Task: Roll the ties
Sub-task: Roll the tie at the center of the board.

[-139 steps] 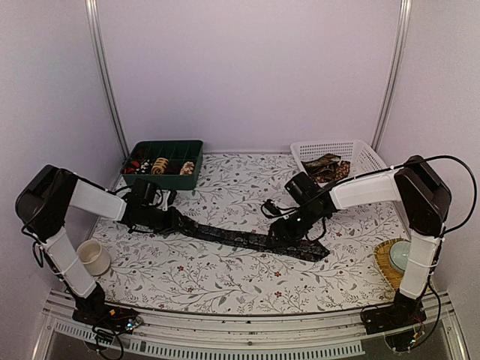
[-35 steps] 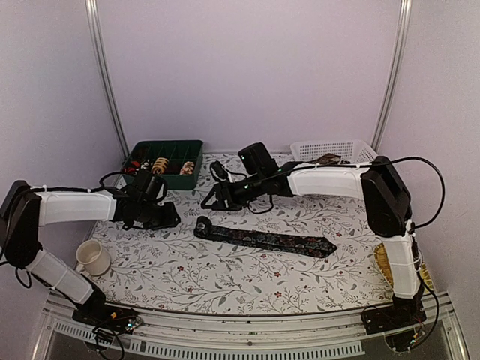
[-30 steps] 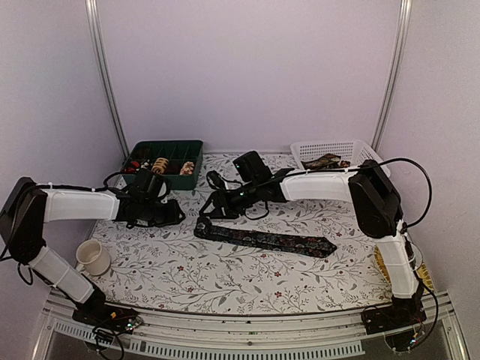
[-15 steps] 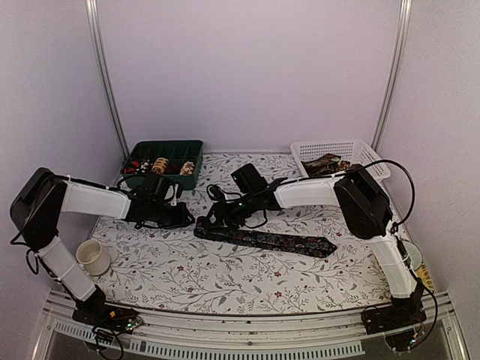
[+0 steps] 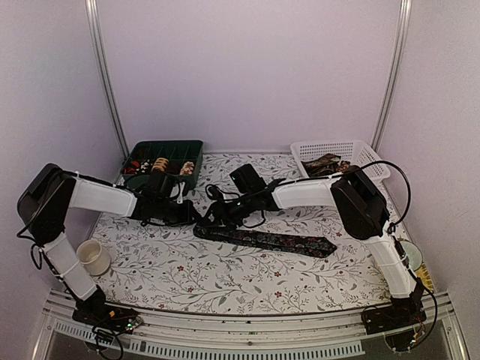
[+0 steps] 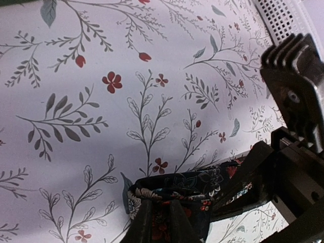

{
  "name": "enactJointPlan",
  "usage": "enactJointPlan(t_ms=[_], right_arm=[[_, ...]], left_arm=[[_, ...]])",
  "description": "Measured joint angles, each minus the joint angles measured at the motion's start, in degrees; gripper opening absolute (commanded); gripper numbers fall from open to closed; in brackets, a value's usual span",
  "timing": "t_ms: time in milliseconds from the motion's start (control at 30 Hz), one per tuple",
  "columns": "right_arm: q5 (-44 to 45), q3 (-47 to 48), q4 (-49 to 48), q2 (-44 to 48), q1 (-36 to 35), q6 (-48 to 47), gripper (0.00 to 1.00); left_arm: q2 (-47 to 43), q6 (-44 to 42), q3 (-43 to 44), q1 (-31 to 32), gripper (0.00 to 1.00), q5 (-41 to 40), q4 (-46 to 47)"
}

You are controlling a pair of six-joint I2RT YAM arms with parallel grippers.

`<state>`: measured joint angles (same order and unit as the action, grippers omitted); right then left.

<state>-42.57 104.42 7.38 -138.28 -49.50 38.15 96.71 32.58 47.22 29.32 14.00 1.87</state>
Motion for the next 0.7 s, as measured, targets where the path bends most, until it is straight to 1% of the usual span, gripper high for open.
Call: enactJointPlan(t_ms=[67,233,400,700], right_arm=[[0.0,0.0,0.0,0.0,0.0,0.0,0.47],[0.3,0.0,0.3,0.0,0.0,0.1,0.47],[1.6,0.0,0.6,0.0,0.1,0.4,0.5],[3.5,-1.9,-0.2,0.0,0.5,2.2,0.5]], left_arm=[[0.5,0.0,0.4,0.2,0.1,0.3,0.2],[0.6,0.0,1.1,0.8,0.1,0.9,0.5],[0.5,0.5,1.3,1.2,0.09,1.0,0.4],[0.3,1.8,0.3,2.2,0.01,1.5,1.2]])
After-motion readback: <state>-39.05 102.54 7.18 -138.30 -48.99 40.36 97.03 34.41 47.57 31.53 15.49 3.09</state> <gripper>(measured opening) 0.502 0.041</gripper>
